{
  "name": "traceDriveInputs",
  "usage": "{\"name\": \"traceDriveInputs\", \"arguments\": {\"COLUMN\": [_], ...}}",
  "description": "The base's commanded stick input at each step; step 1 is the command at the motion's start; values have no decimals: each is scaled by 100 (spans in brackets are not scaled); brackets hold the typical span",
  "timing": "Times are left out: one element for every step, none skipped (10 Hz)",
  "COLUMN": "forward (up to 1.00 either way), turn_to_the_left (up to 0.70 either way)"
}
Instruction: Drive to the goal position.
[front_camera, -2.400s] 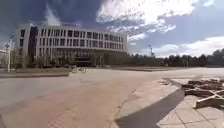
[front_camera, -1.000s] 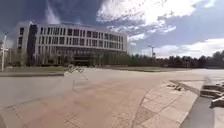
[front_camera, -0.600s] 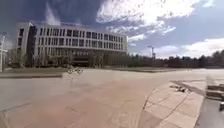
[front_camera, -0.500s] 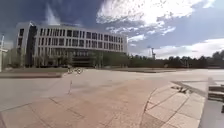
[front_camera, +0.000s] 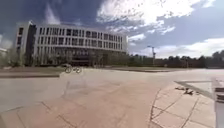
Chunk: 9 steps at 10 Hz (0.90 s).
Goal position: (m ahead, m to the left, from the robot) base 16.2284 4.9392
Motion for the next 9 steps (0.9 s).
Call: {"name": "traceDriveInputs", "arguments": {"forward": [35,34,34,33,33,32,32,32,32], "turn_to_the_left": [-1,-1,-1,-1,-1,-1,-1,-1,-1]}}
